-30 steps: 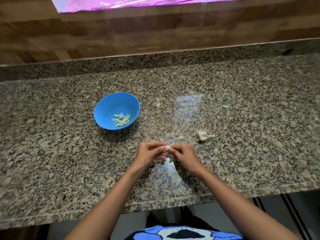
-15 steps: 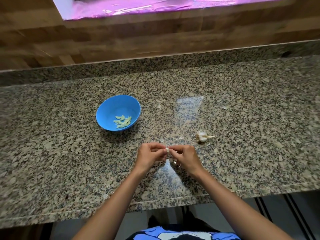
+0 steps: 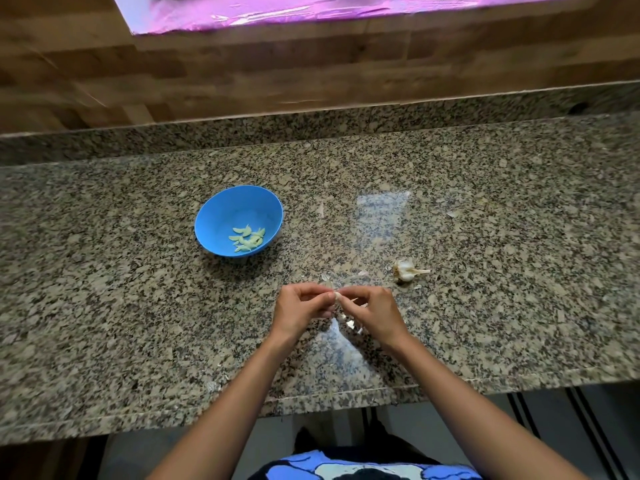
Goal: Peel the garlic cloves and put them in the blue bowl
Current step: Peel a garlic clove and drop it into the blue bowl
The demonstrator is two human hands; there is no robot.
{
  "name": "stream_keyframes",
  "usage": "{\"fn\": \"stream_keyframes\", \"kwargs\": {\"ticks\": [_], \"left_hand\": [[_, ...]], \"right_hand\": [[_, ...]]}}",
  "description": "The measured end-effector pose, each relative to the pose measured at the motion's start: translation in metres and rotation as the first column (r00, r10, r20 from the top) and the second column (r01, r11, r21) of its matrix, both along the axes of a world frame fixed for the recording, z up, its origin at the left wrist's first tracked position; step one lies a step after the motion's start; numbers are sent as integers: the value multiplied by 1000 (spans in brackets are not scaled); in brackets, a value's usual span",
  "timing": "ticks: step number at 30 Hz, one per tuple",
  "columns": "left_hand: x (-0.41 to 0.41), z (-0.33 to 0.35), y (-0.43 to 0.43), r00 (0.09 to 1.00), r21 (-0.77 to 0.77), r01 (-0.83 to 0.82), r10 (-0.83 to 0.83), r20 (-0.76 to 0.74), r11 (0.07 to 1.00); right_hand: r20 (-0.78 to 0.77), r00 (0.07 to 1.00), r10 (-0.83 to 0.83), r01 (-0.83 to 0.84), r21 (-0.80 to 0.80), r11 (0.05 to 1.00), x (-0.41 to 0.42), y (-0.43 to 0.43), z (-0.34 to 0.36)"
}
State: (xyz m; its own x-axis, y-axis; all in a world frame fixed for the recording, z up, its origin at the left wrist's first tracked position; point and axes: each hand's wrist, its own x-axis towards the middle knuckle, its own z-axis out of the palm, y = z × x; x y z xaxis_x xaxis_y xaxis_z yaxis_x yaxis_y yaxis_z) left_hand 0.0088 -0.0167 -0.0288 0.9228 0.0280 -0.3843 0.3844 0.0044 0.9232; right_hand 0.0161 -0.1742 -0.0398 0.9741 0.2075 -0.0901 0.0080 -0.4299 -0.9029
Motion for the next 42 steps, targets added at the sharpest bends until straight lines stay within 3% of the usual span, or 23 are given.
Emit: {"fn": "stream_keyframes", "kwargs": {"ticks": [7,14,26,31,42], "left_hand": [[-1,1,1,999,-64,-34,33,-17,997],[0,-1,2,999,45,14,-16,35,999],[2,5,14,996,-47,90,-91,-16,995],[1,2,11,988,112,119,-129,80,987],[1,5,11,995,43,62,-65,74,997]], "right_hand": [[-4,999,41,-41,5,999,0,0,4],[19,991,132,-129,-97,987,1,-2,4],[-224,968,113,-47,279,959,8,-4,0],[-157,986,59,-26,206,978,7,-1,-3],[-139,981,139,-110,200,974,7,-2,7]]}}
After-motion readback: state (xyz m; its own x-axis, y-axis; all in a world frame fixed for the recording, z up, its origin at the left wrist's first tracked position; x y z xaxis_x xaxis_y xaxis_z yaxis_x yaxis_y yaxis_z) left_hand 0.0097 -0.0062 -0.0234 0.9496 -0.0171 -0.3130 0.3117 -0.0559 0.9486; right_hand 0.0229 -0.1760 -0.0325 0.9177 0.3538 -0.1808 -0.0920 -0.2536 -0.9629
